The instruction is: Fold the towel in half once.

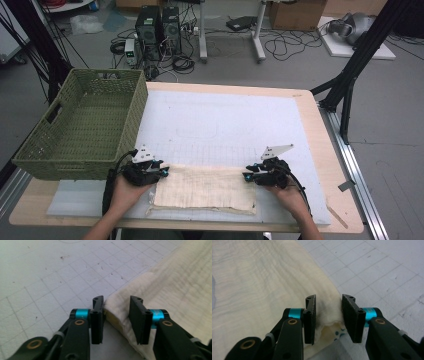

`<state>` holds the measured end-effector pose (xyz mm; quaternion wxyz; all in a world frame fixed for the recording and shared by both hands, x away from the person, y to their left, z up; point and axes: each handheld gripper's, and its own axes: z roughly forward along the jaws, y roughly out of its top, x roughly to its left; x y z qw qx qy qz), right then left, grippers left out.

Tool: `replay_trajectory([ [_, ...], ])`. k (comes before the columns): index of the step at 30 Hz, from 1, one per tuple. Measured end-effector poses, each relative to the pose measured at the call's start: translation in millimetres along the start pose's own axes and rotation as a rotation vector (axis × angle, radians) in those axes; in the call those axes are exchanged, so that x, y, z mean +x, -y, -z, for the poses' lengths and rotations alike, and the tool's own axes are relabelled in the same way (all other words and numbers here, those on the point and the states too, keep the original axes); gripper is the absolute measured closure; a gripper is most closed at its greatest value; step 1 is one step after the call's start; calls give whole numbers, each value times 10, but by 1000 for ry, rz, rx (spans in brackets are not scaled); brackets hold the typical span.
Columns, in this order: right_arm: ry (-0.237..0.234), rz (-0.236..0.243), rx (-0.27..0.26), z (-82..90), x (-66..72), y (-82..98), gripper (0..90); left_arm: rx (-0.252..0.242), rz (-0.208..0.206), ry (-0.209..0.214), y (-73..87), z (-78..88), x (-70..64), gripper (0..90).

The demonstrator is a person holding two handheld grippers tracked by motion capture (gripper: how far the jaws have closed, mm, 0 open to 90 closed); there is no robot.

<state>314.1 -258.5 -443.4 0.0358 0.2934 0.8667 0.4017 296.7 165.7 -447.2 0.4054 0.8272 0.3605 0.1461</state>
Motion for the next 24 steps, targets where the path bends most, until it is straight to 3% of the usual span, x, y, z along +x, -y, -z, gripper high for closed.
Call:
replay_trajectory([
  [3, -18, 5, 13, 4, 6, 1, 802, -2, -1, 27, -3, -5, -16, 795],
  [6, -28, 21, 19, 2, 14, -3, 850, -4, -11, 18, -9, -4, -41, 835],
  [8, -34, 22, 22, 10, 1, -10, 855, -26, -17, -9, -20, 9, -59, 842],
  [14, 31, 32, -10, 146, -111, -147, 856, -107, -25, -71, -226, -37, -106, 845],
  [19, 84, 16, -34, 215, -320, -314, 856, -146, 15, -147, -440, -209, 1, 845],
  [24, 129, -10, -41, 157, -527, -474, 855, -182, 27, -222, -627, -328, 113, 845],
])
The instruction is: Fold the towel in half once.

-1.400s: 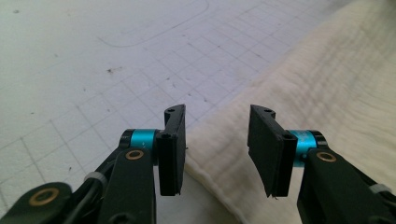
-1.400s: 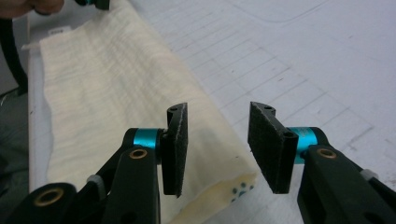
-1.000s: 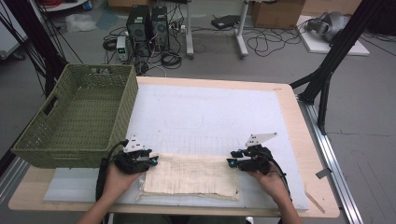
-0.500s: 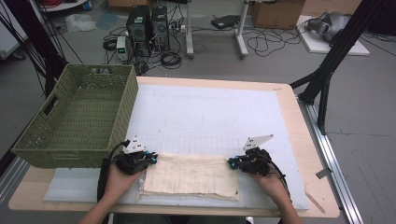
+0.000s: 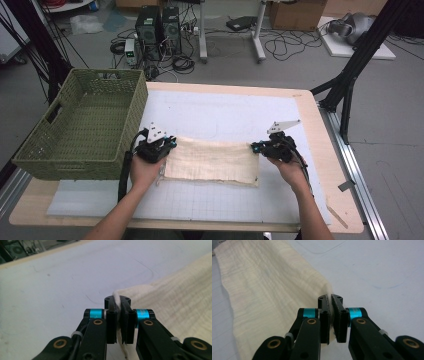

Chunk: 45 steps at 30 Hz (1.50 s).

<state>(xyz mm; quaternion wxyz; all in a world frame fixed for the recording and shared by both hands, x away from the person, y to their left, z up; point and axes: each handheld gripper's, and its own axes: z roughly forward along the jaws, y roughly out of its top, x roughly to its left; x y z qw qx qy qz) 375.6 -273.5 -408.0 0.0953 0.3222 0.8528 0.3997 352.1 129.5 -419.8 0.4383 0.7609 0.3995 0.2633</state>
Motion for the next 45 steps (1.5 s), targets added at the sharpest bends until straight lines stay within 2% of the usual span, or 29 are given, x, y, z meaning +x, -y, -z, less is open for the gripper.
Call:
replay_trajectory([
  [1, 6, -4, -5, -19, -28, -17, 845, 7, 0, -19, -25, -47, 34, 844],
  [2, 11, -24, -19, -57, -66, -39, 786, 23, 16, -21, -33, -92, 59, 834],
  [3, 24, -44, -31, -89, -91, -47, 724, 37, 19, -33, -28, -124, 77, 790],
  [4, 24, -63, -34, -117, -114, -45, 714, 45, 19, -51, -16, -136, 89, 728],
  [5, 25, -69, -29, -138, -124, -36, 694, 55, 23, -53, -5, -134, 103, 714],
  [7, 27, -67, -16, -153, -115, -19, 673, 70, 17, -42, 7, -99, 115, 659],
  [11, 20, -48, -35, -65, -24, 18, 672, 44, 7, -15, 38, 17, 85, 643],
  [12, 20, -38, -25, -41, 4, 25, 656, 46, -5, -8, 50, 46, 70, 640],
  [14, 45, -16, -29, 22, 57, 43, 646, 44, -20, 12, 85, 101, 43, 631],
  [16, 45, -27, -48, 98, 76, 72, 641, 39, -25, 29, 117, 149, 23, 625],
  [18, 35, -30, -54, 147, 104, 105, 662, 39, -26, 42, 156, 195, 8, 630],
  [20, 13, -17, -61, 149, 167, 144, 703, 55, -37, 81, 202, 220, -1, 688],
  [24, -45, 20, -14, 26, 316, 209, 746, 94, -62, 132, 299, 249, -30, 807],
  [26, -59, 26, 17, -51, 368, 243, 732, 141, -51, 156, 336, 236, -23, 813],
  [27, -56, 32, 37, -89, 388, 259, 727, 162, -58, 156, 351, 233, -19, 808],
  [30, -55, 46, 81, -161, 415, 310, 730, 183, -69, 154, 380, 238, -19, 797],
  [32, -57, 38, 71, -153, 409, 344, 741, 191, -86, 152, 389, 236, -18, 798],
  [37, -45, 26, 54, -109, 410, 401, 726, 187, -94, 145, 396, 234, -28, 793],
  [39, -37, 45, 46, -93, 437, 387, 714, 180, -85, 149, 393, 253, -26, 775],
  [42, -64, 62, -2, -40, 497, 365, 710, 144, -56, 161, 406, 315, -12, 753],
  [45, -88, 69, -20, -2, 557, 365, 697, 114, -55, 191, 404, 387, -5, 726],
])
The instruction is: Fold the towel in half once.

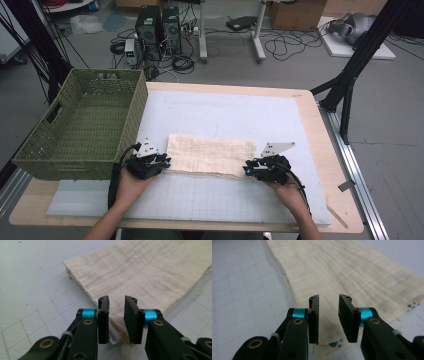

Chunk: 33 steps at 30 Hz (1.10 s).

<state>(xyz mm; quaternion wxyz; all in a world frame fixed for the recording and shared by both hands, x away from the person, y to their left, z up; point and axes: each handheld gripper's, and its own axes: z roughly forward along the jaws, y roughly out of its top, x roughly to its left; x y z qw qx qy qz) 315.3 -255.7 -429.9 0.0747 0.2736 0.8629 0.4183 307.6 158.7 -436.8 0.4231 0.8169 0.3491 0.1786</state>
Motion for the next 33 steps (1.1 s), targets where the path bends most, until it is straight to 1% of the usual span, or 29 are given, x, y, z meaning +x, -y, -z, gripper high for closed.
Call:
replay_trajectory([
  [1, -3, 4, -10, 9, 17, 4, 694, -3, -7, 12, 3, 21, -5, 717],
  [3, -18, 2, -19, 11, 43, 21, 687, -6, -7, 34, 16, 48, -21, 699],
  [5, -26, 7, -6, -3, 60, 45, 681, 14, -26, 38, 35, 56, -30, 697],
  [7, -39, 3, 10, -20, 69, 71, 680, 35, -35, 47, 63, 49, -32, 696],
  [8, -35, 9, 21, -32, 73, 80, 680, 49, -38, 49, 79, 42, -36, 696],
  [10, -38, 16, 40, -53, 76, 99, 691, 57, -39, 51, 103, 28, -38, 696],
  [11, -39, 16, 55, -63, 84, 106, 693, 53, -32, 53, 109, 28, -36, 696],
  [12, -30, 29, 67, -77, 89, 113, 694, 55, -28, 54, 109, 27, -32, 696],
  [14, -27, 36, 67, -74, 94, 117, 713, 56, -25, 55, 112, 25, -26, 699],
  [16, -28, 31, 69, -64, 96, 124, 727, 52, -16, 55, 122, 26, -26, 700],
  [21, -31, 19, 50, -49, 89, 157, 724, 39, -20, 52, 131, 34, -28, 696],
  [24, -33, 22, 41, -41, 100, 151, 703, 12, -7, 63, 120, 43, -28, 687],
  [29, -40, 2, -34, 32, 95, 127, 660, -44, -3, 72, 54, 85, -45, 654],
  [31, -40, -5, -56, 52, 85, 119, 641, -50, -13, 71, 39, 107, -45, 645],
  [33, -36, -14, -67, 62, 76, 111, 622, -63, -12, 70, 37, 126, -37, 634],
])
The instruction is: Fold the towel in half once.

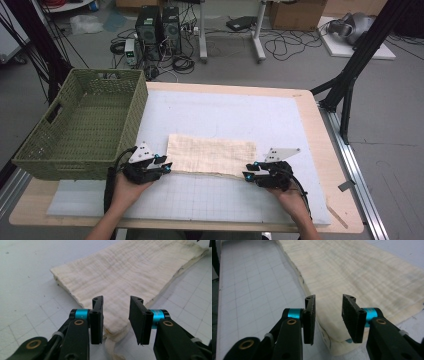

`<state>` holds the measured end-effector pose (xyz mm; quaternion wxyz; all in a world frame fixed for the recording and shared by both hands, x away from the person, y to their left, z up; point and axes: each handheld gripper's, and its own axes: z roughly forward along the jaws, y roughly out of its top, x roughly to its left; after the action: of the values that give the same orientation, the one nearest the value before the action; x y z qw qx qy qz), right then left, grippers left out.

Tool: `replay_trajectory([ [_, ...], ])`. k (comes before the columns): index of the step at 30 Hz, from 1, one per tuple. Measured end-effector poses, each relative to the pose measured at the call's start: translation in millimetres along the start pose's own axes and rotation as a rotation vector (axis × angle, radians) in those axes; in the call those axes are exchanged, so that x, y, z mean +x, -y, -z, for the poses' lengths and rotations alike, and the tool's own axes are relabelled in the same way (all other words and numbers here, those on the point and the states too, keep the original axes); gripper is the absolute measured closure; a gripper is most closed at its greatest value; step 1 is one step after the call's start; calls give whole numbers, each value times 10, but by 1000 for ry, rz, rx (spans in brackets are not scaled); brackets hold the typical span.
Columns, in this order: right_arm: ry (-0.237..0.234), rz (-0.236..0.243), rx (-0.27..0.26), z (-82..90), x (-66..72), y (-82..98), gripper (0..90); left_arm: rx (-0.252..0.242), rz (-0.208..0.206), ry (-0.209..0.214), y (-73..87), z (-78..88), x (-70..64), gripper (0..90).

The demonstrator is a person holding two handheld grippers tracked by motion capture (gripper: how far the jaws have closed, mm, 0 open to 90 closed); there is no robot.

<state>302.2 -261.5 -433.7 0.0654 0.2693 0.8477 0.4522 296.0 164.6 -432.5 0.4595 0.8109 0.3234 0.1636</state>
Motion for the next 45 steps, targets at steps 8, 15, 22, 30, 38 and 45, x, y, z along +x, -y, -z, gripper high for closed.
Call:
replay_trajectory([
  [8, 20, -9, -31, -12, -9, -47, 515, -24, 13, -5, 0, 54, 60, 606],
  [15, 30, -6, -26, -20, 9, -56, 451, -28, 2, -12, -19, 52, 23, 554],
  [22, 41, 1, -30, -26, 31, -65, 400, -30, -2, -13, -23, 48, 7, 524],
  [30, 45, -3, -25, -34, 33, -66, 386, -32, -3, -12, -20, 45, 1, 520],
  [38, 49, -4, -16, -39, 34, -65, 377, -37, -9, -11, -25, 48, -1, 514],
  [45, 51, 3, -18, -39, 40, -65, 374, -37, -11, -8, -25, 51, -6, 514],
])
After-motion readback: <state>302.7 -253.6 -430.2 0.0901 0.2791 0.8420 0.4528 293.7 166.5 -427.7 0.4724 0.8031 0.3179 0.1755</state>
